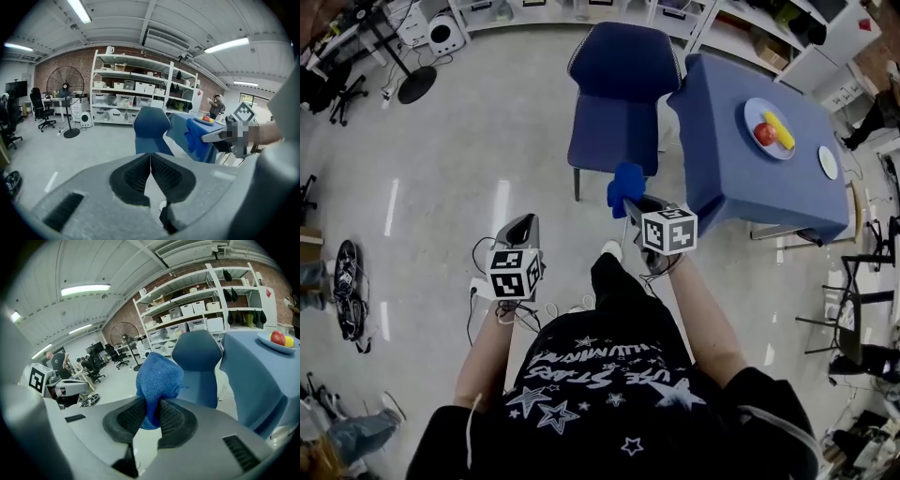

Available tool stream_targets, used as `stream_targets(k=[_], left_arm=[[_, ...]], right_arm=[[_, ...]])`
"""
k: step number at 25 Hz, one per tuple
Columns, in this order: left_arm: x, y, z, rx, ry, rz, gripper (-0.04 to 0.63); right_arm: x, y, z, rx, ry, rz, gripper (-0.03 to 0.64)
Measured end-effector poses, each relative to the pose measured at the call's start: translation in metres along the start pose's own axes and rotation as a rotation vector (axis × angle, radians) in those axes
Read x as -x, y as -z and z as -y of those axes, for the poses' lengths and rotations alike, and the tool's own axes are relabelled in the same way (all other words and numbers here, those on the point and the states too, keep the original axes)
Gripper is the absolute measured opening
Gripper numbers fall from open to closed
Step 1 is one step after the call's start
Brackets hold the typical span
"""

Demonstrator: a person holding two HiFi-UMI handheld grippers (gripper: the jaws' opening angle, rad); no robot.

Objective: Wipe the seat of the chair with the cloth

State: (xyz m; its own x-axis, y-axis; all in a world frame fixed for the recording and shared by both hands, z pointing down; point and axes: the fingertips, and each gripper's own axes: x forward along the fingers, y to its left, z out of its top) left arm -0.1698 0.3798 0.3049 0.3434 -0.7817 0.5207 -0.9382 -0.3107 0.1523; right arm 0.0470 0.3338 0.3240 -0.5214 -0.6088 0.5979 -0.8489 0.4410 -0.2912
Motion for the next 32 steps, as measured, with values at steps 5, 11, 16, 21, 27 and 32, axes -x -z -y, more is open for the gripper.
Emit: stream_targets(k=[5, 11, 16, 21, 27, 32], left_arm=[[-0.057, -0.032, -0.007, 0.022, -0.028, -0.035, 0.021], [-0.133, -0.069, 0.001, 0.040, -0.047, -0.062, 0.021], [-0.178, -0.097, 0.004, 0.031, -0.061, -0.056, 0.021], [-0.201, -0.109, 0.007, 0.005, -0.061, -0.080, 0.021], [-0.234, -0.116, 0.003, -0.020, -0.023, -0.111, 0.021], [-0.273, -0.125, -0.010, -0.042, 0.040, -0.131, 0.021]], right_arm=[[-0.041, -0.038, 0.050, -0.007, -0.014, -0.038, 0.066], [-0.075, -0.079, 0.117, -0.015, -0.018, -0.062, 0.066], [-0.096, -0.089, 0.157, -0.052, -0.035, -0.088, 0.066], [-0.109, -0.093, 0.173, -0.087, -0.046, -0.101, 0.066], [-0.123, -0.095, 0.181, -0.113, -0.034, -0.112, 0.066], [-0.137, -0.098, 0.192, -0.132, 0.022, -0.125, 0.066]])
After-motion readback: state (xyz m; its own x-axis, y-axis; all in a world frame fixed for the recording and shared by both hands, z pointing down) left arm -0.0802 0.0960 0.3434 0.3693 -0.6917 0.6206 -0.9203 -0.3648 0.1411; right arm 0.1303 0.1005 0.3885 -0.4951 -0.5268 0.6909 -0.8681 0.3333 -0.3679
